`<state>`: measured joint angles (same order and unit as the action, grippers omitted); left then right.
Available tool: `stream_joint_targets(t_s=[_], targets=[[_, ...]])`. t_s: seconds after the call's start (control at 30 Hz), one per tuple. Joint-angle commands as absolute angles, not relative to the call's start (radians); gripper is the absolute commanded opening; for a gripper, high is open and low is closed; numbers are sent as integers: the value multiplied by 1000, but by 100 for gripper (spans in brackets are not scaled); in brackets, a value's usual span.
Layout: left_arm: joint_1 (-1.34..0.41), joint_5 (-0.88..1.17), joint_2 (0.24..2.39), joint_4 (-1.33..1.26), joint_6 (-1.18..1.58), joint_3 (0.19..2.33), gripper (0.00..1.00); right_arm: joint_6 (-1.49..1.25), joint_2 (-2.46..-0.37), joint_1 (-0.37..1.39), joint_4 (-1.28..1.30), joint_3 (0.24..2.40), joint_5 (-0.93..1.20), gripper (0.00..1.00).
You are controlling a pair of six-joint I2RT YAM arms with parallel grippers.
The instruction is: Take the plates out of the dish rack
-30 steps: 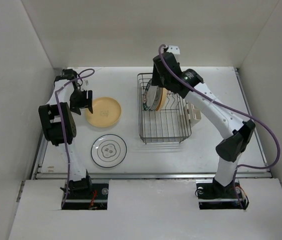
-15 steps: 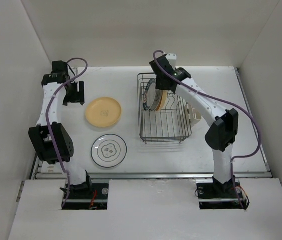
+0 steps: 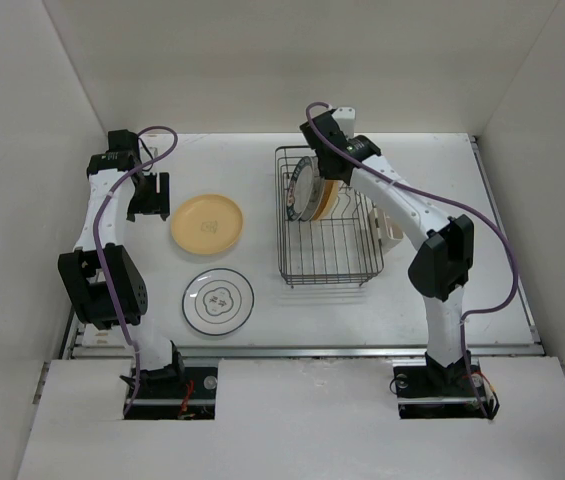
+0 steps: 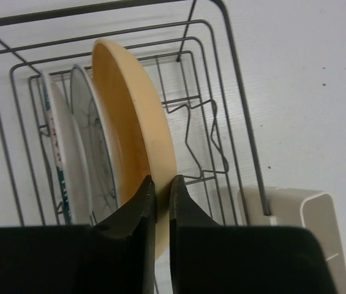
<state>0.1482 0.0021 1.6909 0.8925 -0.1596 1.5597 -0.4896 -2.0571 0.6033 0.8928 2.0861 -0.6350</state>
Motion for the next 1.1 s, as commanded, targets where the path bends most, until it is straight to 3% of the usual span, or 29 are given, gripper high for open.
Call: stream_joint_targets(t_s=[0.0, 0.43, 1.07], targets=[[152, -11, 1643, 897, -169, 1555, 69, -499, -2060, 589, 856, 2118, -664, 2], [152, -11, 1643, 907, -178, 1594, 69, -374, -2020, 598, 868, 2210, -879, 0], [152, 18, 1661, 954, -187, 1652, 69, -150, -1999, 701, 762, 2171, -1271, 0]])
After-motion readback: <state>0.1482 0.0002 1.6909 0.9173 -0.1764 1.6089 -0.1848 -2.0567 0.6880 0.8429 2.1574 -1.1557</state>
